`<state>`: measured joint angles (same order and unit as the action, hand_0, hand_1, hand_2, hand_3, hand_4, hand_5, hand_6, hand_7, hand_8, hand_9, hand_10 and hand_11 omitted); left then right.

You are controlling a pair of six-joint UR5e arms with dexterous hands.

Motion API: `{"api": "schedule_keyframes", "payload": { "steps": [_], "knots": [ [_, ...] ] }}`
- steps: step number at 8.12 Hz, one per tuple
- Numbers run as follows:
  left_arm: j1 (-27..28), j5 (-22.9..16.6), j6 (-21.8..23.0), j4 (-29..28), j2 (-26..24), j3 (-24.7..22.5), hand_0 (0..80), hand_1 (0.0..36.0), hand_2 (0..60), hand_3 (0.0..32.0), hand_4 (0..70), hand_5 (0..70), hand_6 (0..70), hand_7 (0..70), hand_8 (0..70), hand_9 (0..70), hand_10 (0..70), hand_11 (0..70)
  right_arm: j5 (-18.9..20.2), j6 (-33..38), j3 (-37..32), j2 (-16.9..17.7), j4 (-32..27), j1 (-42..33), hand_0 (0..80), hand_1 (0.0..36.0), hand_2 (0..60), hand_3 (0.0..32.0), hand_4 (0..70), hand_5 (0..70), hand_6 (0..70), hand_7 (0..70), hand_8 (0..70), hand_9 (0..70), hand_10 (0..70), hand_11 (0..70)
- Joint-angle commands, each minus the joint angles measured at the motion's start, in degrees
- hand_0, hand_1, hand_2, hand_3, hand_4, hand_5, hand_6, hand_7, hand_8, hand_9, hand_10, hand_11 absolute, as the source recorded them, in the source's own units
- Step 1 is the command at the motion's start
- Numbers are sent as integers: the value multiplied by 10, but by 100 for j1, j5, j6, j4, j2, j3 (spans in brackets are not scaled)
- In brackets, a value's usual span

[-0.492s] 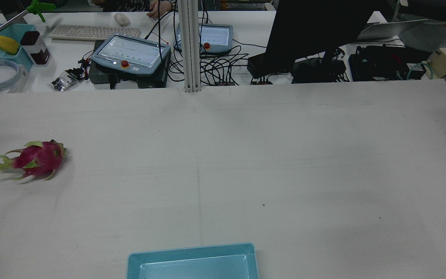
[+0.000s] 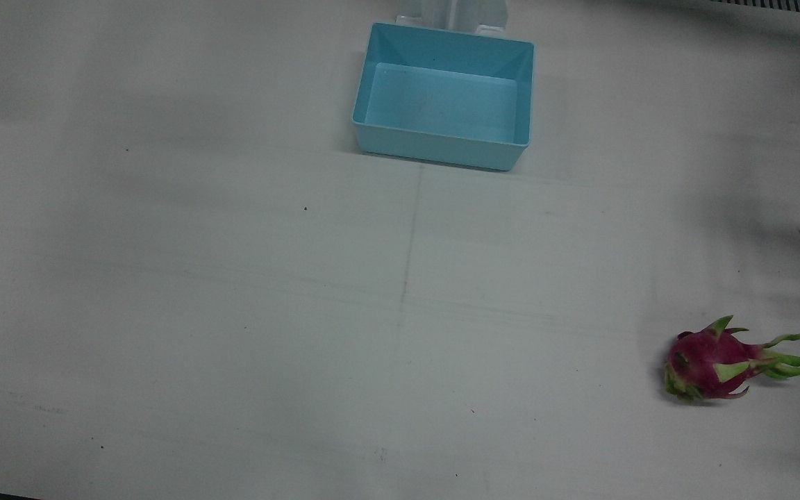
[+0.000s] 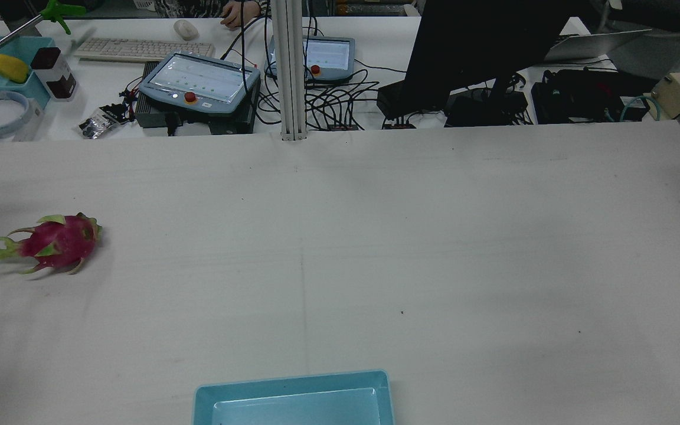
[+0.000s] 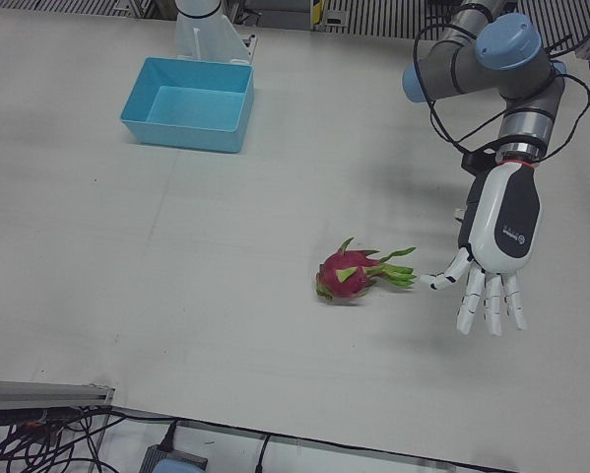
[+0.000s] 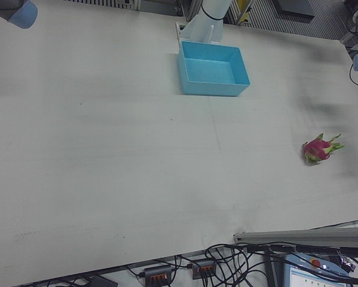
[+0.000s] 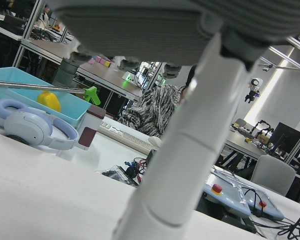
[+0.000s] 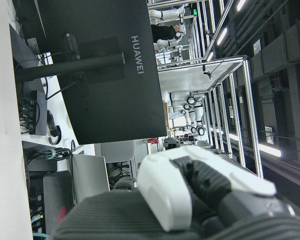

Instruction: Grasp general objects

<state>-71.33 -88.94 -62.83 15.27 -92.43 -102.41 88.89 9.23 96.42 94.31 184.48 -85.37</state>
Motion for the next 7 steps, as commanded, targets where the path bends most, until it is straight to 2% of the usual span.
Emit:
{"api": "schedule_keyframes", "payload": {
  "steps": [1,3,4,5,7],
  "knots": [
    [373,400,-590,432,-345,377,800,260,0,320,0,479,0,81,61,2,0,0,-3,0,0,0,0,2,0,0,0,0,0,0,0,0,0,0,0,0],
    [1212,1216,-634,800,-381,459,800,277,0,320,0,499,0,75,58,1,0,0,-3,0,0,0,0,2,0,0,0,0,0,0,0,0,0,0,0,0],
    [1496,1421,-600,985,-486,441,800,295,0,320,0,513,0,77,59,1,0,0,-3,-9,0,0,0,-6,0,0,0,0,0,0,0,0,0,0,0,0],
    [1542,1432,-599,1343,-765,450,800,314,0,320,0,519,0,82,61,2,0,0,6,0,0,0,0,2,0,0,0,0,0,0,0,0,0,0,0,0],
    [1543,1440,-573,1635,-987,406,800,304,0,320,0,498,0,70,62,0,0,0,-3,0,0,0,9,2,0,0,0,0,0,0,0,0,0,0,0,0]
  ]
}}
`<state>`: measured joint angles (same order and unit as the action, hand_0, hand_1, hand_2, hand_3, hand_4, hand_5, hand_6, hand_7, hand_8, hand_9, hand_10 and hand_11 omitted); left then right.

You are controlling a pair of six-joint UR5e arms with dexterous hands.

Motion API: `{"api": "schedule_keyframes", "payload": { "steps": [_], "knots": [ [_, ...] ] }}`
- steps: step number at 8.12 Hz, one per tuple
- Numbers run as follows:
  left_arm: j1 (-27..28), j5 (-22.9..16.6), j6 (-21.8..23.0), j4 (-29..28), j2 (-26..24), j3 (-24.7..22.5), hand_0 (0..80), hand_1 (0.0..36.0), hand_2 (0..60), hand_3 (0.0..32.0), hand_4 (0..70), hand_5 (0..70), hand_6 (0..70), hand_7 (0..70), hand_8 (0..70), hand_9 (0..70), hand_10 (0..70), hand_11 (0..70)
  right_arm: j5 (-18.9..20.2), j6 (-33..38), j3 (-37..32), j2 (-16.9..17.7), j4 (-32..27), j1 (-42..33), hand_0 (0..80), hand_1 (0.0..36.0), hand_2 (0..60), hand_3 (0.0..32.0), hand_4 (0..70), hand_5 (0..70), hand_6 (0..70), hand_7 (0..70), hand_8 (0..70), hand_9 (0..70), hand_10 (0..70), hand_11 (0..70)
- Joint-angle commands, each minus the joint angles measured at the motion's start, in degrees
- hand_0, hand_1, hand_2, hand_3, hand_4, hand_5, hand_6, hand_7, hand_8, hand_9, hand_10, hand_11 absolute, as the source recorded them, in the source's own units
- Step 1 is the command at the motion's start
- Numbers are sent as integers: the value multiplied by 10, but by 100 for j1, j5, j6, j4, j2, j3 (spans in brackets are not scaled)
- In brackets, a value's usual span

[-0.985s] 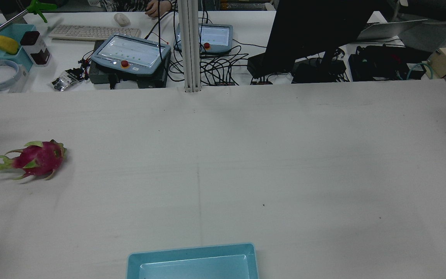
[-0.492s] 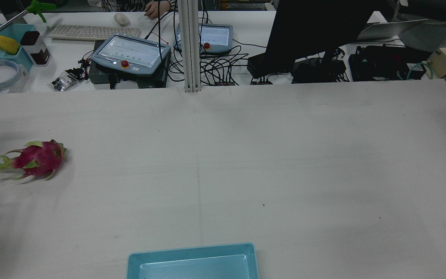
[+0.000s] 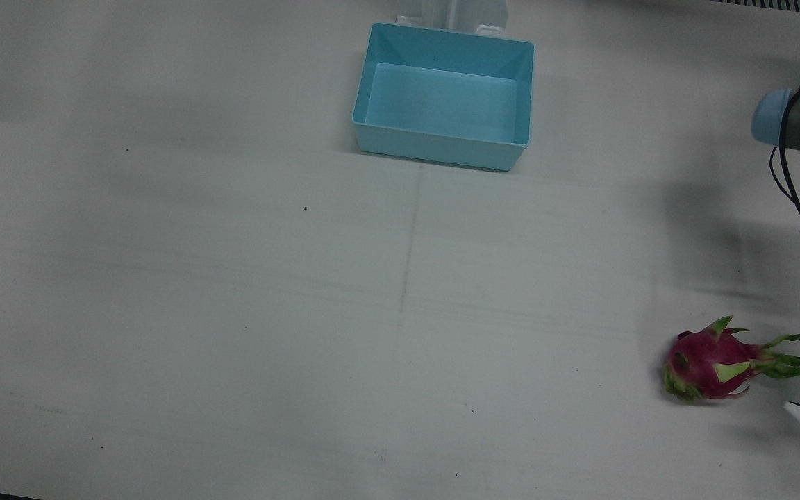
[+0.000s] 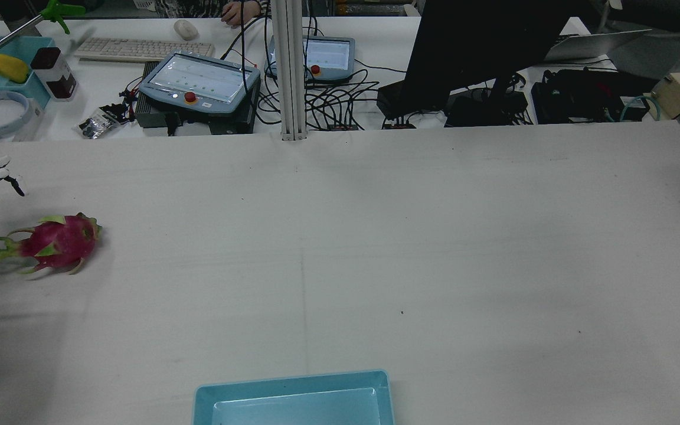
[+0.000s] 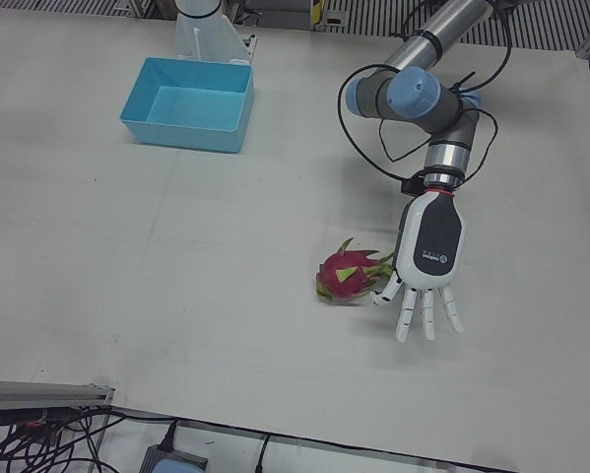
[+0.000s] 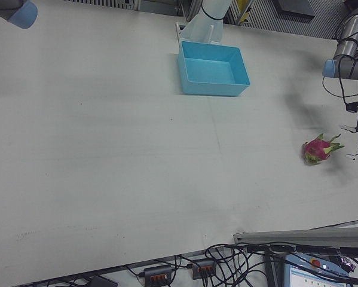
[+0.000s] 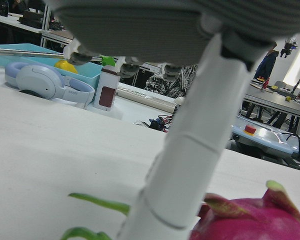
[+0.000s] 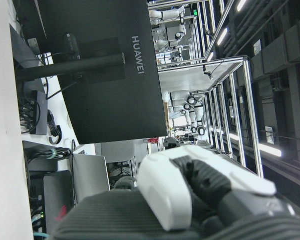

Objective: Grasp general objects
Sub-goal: 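Move the left hand down over the pink dragon fruit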

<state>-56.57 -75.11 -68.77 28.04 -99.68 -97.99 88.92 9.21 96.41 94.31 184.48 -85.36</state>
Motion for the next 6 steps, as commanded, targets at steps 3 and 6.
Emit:
{"api": "schedule_keyframes", "payload": {
  "steps": [3,6],
  "knots": [
    [408,127,30,921,-691,-71,800,280,0,320,0,494,0,66,61,0,0,0,-6,1,0,0,0,2,0,0,0,0,0,0,0,0,0,0,0,0],
    [1261,830,373,1301,-869,-10,800,292,0,320,0,517,0,74,59,0,0,0,-6,1,0,0,0,2,0,0,0,0,0,0,0,0,0,0,0,0]
  ]
}}
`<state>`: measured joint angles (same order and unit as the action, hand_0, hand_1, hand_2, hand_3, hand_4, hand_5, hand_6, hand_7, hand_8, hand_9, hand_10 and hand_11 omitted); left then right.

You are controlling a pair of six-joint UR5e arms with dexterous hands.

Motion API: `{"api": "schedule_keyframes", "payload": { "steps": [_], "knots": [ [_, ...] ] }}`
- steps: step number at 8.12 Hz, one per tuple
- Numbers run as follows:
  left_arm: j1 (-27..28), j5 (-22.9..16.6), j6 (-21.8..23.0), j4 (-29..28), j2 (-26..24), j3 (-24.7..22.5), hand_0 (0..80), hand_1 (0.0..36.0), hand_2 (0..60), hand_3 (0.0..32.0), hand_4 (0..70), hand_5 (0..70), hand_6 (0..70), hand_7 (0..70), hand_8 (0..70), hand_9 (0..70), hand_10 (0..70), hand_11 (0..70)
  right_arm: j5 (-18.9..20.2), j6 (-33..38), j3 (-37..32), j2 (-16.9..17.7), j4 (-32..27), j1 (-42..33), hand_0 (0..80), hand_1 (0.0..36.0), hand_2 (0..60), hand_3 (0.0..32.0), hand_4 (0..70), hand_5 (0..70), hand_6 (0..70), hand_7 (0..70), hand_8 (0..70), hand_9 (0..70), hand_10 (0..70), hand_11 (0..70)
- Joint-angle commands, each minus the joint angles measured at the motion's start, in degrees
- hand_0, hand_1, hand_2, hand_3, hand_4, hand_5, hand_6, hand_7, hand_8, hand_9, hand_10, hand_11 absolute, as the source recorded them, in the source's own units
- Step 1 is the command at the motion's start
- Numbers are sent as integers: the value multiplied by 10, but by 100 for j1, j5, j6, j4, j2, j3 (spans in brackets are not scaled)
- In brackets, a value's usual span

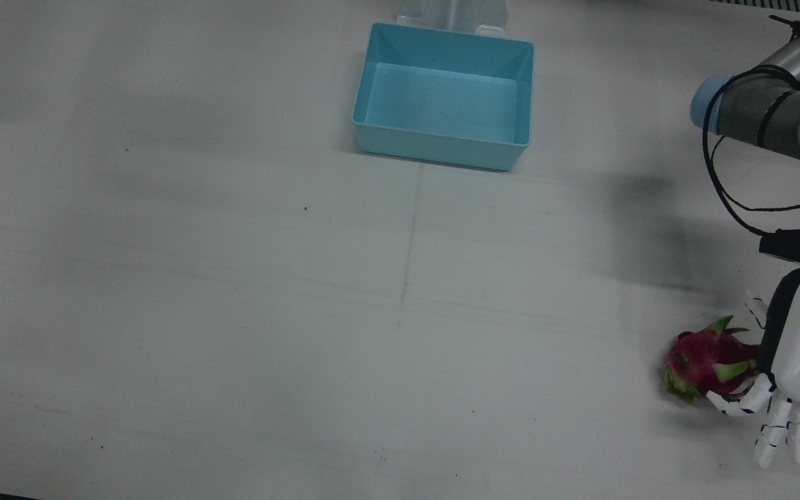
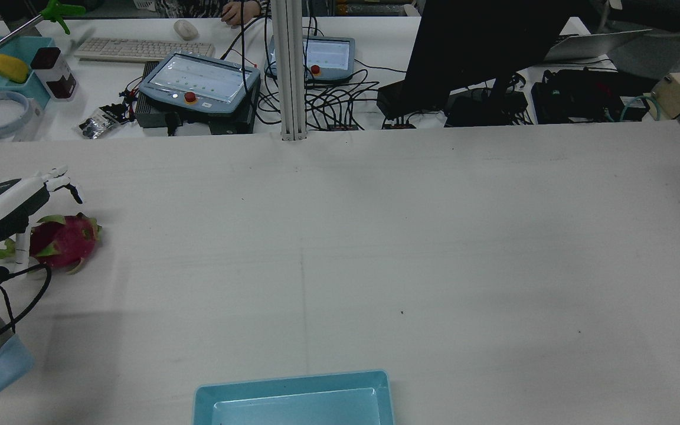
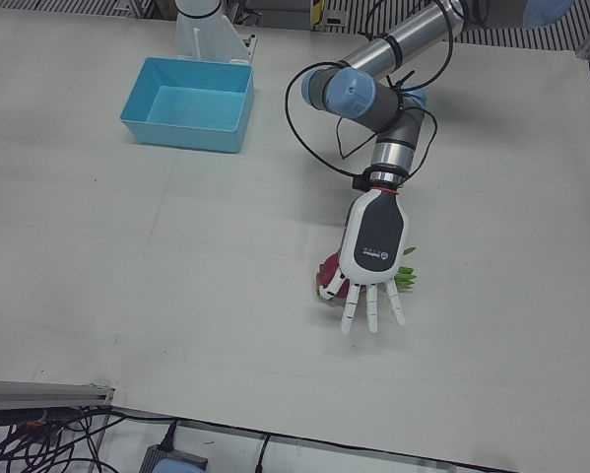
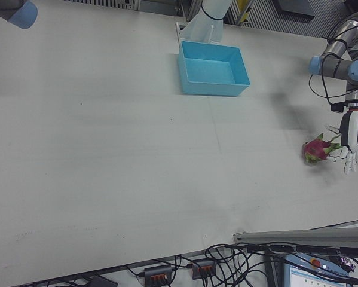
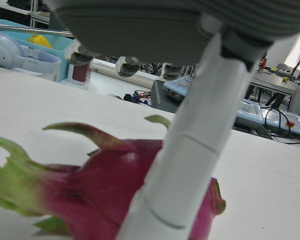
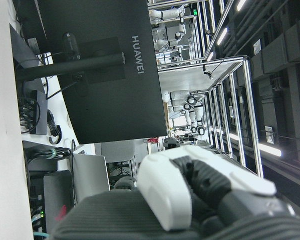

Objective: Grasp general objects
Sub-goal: 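Move the left hand down over the pink dragon fruit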

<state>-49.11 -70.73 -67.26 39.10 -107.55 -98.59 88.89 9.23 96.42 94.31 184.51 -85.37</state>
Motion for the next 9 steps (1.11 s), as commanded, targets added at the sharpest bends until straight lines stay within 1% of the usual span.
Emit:
{"api": "schedule_keyframes", "payload": {
  "steps": [1,2,3,4,5,8,9],
  "knots": [
    [778,611,222,195,-73,94,800,289,0,320,0,510,0,68,59,0,0,0,-3,0,0,0,-3,-6,0,0,0,0,0,0,0,0,0,0,0,0],
    [859,709,230,238,-56,103,800,281,0,320,0,487,0,59,60,0,0,0,-3,0,0,0,-3,2,0,0,0,0,0,0,0,0,0,0,0,0],
    [842,727,230,247,-30,103,800,283,0,320,0,496,0,61,61,0,0,0,-3,0,0,0,-3,2,0,0,0,0,0,0,0,0,0,0,0,0],
    [833,997,239,308,-21,103,800,281,0,320,0,501,0,60,62,0,0,0,-3,0,0,0,-3,2,0,0,0,0,0,0,0,0,0,0,0,0],
    [842,1104,231,344,-20,112,800,281,0,320,0,496,0,56,63,0,0,0,-3,0,0,0,-3,2,0,0,0,0,0,0,0,0,0,0,0,0],
    [824,1105,230,125,-29,497,791,273,0,320,0,472,0,57,59,0,0,0,-3,0,0,0,-3,2,0,0,0,0,0,0,0,0,0,0,0,0],
    [824,1105,230,98,-29,525,784,272,0,320,0,487,0,59,59,0,0,0,6,0,0,0,-3,2,0,0,0,0,0,0,0,0,0,0,0,0]
  ]
}}
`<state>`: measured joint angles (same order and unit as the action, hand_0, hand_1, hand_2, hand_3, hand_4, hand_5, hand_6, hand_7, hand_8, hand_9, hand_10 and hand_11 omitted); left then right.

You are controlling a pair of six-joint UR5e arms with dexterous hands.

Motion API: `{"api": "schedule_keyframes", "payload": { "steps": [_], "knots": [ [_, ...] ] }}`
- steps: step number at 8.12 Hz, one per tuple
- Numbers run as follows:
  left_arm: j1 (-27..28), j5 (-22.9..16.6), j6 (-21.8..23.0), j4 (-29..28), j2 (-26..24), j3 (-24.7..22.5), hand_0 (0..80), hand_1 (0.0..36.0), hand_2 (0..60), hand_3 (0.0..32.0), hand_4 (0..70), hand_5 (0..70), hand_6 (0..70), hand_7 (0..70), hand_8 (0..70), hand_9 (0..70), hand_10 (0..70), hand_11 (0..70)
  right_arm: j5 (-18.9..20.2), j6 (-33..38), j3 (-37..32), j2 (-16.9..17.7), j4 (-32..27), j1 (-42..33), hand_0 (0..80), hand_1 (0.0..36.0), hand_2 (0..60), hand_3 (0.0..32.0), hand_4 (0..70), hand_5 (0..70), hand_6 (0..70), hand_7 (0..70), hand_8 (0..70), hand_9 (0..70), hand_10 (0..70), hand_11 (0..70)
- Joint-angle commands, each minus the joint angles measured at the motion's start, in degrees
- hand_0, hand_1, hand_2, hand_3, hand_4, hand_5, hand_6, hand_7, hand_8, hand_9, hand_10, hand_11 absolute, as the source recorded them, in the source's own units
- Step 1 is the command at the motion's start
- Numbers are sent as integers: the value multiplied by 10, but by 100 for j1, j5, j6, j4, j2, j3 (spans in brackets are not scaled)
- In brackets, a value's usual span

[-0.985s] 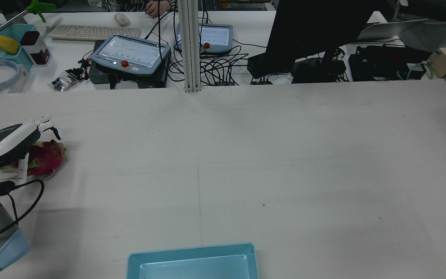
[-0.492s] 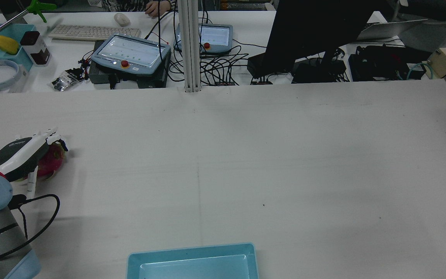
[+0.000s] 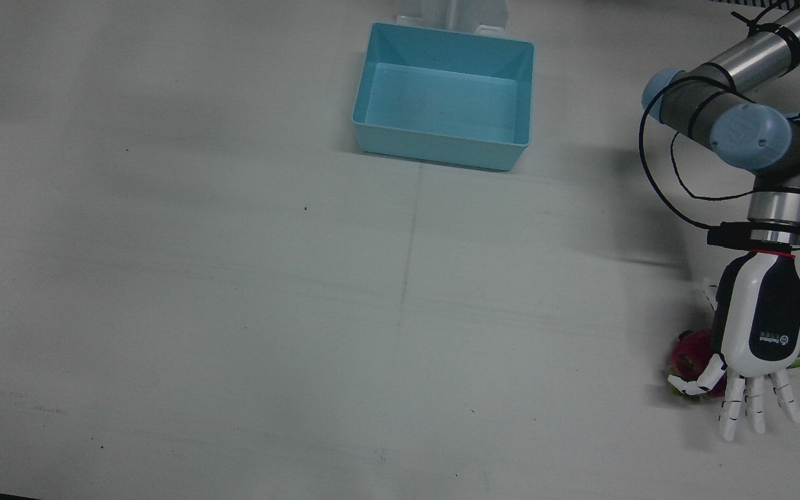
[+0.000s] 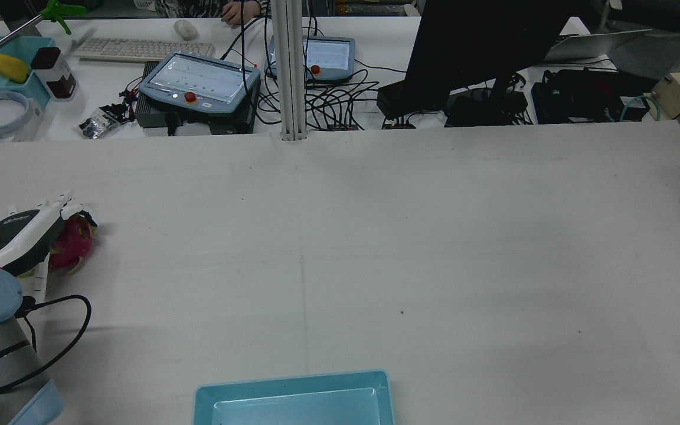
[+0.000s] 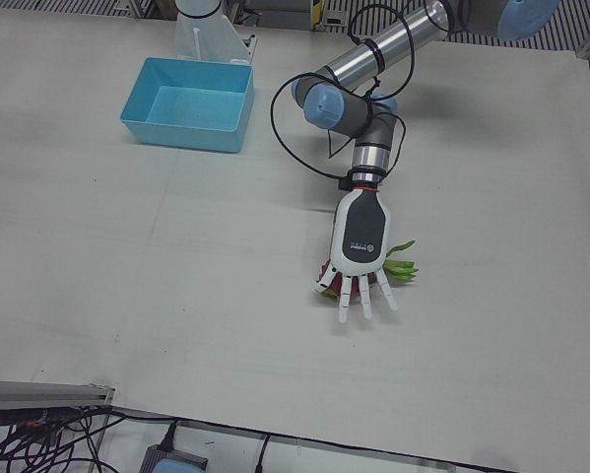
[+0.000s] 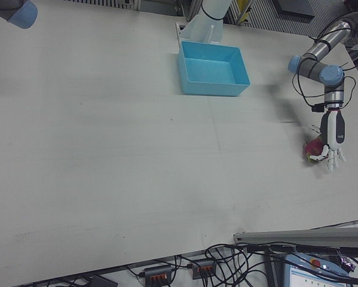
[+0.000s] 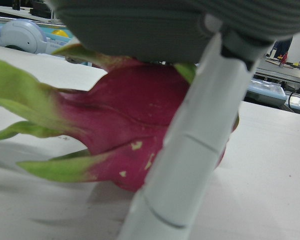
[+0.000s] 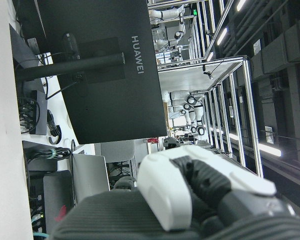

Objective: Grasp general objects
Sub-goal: 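Close the left hand's fingers around the dragon fruit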

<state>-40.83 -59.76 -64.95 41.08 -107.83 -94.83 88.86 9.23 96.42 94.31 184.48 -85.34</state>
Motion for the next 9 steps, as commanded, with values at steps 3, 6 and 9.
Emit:
{"api": "schedule_keyframes", "payload": {
  "steps": [3,6,9],
  "knots": [
    [-12,8,-9,-117,-1,263,768,271,0,320,0,505,0,60,58,0,0,0,0,0,0,0,0,0,0,0,0,0,0,0,0,0,0,0,0,0],
    [-12,8,-35,-117,8,351,800,282,0,320,0,700,0,146,99,15,3,33,9,0,0,0,0,0,0,0,0,0,0,0,0,0,0,0,0,0],
    [-12,17,-44,-73,-1,351,716,226,62,0,199,700,273,510,282,250,154,243,0,0,0,0,0,0,0,0,0,0,0,0,0,0,0,0,0,0]
  ]
}}
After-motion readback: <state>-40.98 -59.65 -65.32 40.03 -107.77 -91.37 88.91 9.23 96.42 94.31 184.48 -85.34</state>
